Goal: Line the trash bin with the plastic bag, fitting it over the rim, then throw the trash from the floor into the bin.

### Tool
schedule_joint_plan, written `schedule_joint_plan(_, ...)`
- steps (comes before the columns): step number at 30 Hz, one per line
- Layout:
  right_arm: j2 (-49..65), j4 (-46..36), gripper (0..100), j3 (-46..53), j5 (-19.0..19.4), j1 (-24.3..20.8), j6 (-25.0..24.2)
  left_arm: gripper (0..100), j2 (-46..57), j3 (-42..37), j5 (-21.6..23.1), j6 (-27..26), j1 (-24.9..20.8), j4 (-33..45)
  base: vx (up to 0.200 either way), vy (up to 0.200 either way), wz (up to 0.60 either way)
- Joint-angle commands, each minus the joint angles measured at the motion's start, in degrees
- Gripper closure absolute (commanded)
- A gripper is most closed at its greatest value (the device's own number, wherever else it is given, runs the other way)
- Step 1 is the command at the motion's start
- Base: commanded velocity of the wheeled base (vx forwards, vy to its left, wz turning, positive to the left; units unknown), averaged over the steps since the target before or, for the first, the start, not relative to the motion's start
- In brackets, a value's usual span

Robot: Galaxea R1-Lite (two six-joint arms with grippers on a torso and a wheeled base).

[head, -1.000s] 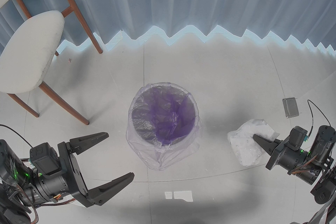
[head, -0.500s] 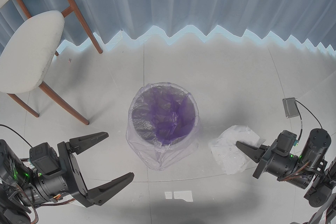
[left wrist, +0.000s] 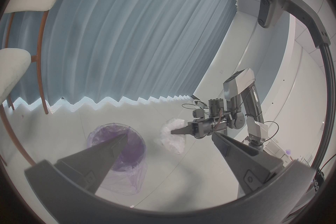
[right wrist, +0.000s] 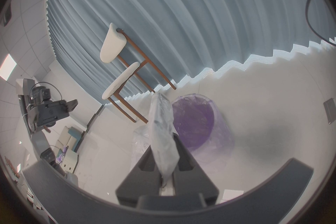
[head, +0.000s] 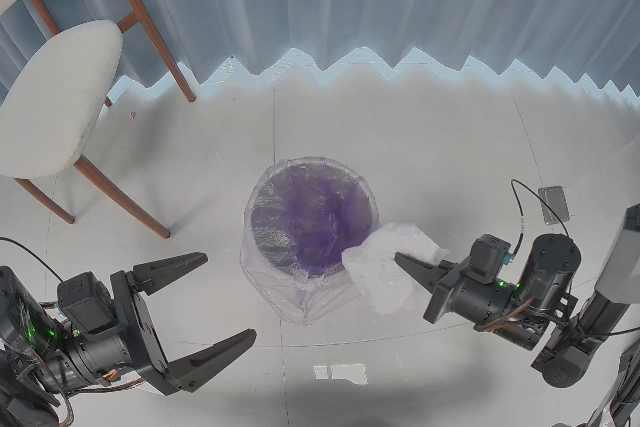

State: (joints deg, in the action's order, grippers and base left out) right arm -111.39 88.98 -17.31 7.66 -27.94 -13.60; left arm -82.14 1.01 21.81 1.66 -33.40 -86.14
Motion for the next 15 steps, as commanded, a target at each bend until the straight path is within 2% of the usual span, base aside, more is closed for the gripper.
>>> schedule_joint_plan(1, -7.6, 1.0, 100, -7.8, -1.9, -1.4, -1.4, 0, -0.3, -1.0, 0.1, 0.0, 0.0, 0.0, 0.0, 0.0, 0.0)
schedule_joint_plan(15, -18.3, 0.9, 100, -23.3, -2.1, -0.1, -1.4, 0, 0.0, -1.0, 0.0, 0.0, 0.0, 0.0, 0.0, 0.0, 0.0)
